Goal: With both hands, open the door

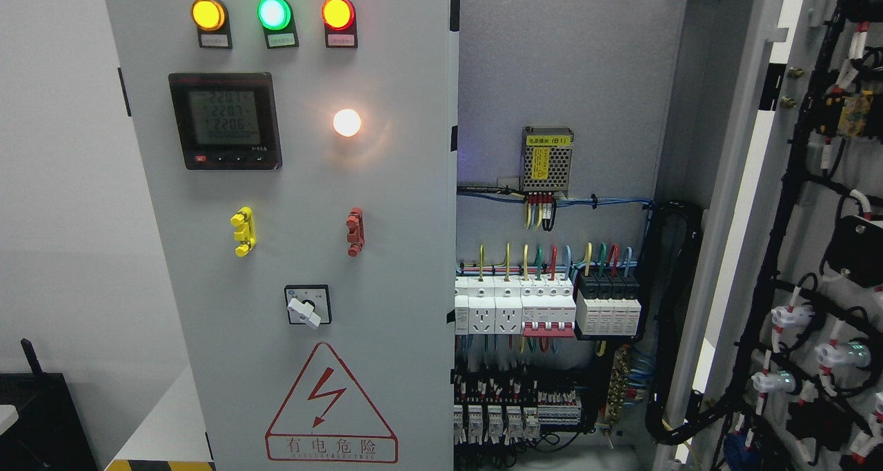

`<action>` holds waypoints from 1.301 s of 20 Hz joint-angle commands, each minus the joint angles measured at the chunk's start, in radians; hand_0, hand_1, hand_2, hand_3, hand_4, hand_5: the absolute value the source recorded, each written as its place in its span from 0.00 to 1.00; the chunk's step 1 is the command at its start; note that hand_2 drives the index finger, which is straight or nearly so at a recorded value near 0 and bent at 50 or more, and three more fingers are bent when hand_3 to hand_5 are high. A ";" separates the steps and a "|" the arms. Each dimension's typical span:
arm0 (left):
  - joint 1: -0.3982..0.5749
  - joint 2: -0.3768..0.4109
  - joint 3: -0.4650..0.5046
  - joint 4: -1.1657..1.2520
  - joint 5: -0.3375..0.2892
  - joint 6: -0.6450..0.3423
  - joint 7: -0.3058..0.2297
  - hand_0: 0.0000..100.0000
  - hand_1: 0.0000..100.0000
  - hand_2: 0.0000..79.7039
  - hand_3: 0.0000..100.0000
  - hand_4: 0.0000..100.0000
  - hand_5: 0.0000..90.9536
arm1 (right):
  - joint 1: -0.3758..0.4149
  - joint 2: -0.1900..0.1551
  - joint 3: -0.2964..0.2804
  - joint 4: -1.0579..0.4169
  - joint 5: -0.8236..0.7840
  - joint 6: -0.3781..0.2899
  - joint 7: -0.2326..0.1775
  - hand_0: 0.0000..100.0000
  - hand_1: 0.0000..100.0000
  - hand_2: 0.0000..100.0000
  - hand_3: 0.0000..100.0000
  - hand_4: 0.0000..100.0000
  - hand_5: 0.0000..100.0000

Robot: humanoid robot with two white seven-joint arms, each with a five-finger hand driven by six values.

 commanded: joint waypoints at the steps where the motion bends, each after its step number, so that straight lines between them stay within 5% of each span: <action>1: -0.003 -0.002 0.006 0.003 -0.007 -0.001 0.006 0.12 0.39 0.00 0.00 0.00 0.00 | 0.060 -0.052 -0.002 -0.315 0.002 -0.108 0.008 0.12 0.39 0.00 0.00 0.00 0.00; 4: -0.001 -0.002 -0.028 0.003 -0.014 0.000 0.011 0.12 0.39 0.00 0.00 0.00 0.00 | 0.057 -0.037 -0.005 -0.340 0.002 -0.222 0.008 0.12 0.39 0.00 0.00 0.00 0.00; 8: -0.003 -0.002 -0.053 0.000 -0.103 0.011 0.009 0.12 0.39 0.00 0.00 0.00 0.00 | 0.024 -0.018 -0.029 -0.344 -0.001 -0.308 0.008 0.12 0.39 0.00 0.00 0.00 0.00; 12: -0.003 -0.002 -0.056 0.006 -0.119 0.017 0.009 0.12 0.39 0.00 0.00 0.00 0.00 | -0.062 0.005 -0.062 -0.353 -0.005 -0.369 0.008 0.12 0.39 0.00 0.00 0.00 0.00; 20: -0.003 -0.002 -0.056 0.007 -0.106 0.007 0.006 0.12 0.39 0.00 0.00 0.00 0.00 | -0.309 0.051 -0.072 -0.353 -0.010 -0.348 0.007 0.12 0.39 0.00 0.00 0.00 0.00; 26: -0.003 -0.002 -0.054 0.007 -0.106 0.005 0.005 0.12 0.39 0.00 0.00 0.00 0.00 | -0.470 0.051 -0.071 -0.360 -0.010 -0.208 0.007 0.12 0.39 0.00 0.00 0.00 0.00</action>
